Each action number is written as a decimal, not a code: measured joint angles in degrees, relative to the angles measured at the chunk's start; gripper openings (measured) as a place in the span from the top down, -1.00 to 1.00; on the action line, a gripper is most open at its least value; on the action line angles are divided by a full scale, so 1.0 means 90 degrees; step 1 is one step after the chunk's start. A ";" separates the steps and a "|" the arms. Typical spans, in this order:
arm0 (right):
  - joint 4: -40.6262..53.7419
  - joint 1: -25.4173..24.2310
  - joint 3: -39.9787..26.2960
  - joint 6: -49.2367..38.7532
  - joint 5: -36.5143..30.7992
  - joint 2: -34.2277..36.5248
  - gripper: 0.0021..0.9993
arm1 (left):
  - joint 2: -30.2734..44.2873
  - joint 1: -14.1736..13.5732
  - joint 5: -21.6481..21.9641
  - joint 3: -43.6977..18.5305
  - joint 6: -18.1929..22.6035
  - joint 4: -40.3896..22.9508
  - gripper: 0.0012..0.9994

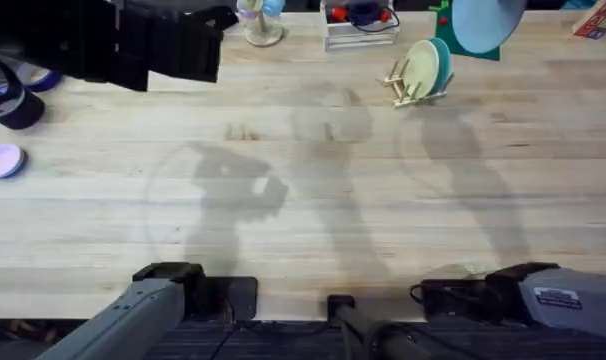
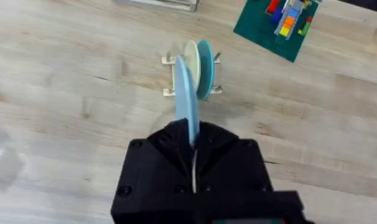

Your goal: Pick up the plates from the table one by one and place each into a slot on the dish rack.

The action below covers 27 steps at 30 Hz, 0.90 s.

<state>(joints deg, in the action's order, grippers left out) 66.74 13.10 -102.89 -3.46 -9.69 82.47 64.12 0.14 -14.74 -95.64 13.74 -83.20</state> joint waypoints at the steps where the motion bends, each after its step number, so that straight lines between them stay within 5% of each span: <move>1: -0.0004 0.0000 0.0000 0.0000 0.0000 0.0006 0.94 | 0.0000 0.0000 0.0000 0.0000 0.0000 0.0002 -0.99; 27: -0.0422 0.0000 0.0007 -0.0432 0.0000 0.0791 0.95 | 0.0002 0.0000 0.0000 0.0000 0.0000 0.0000 -0.99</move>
<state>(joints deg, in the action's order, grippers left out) 62.94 13.10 -102.83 -7.36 -9.69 89.58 64.14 0.14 -14.74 -95.64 13.74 -83.20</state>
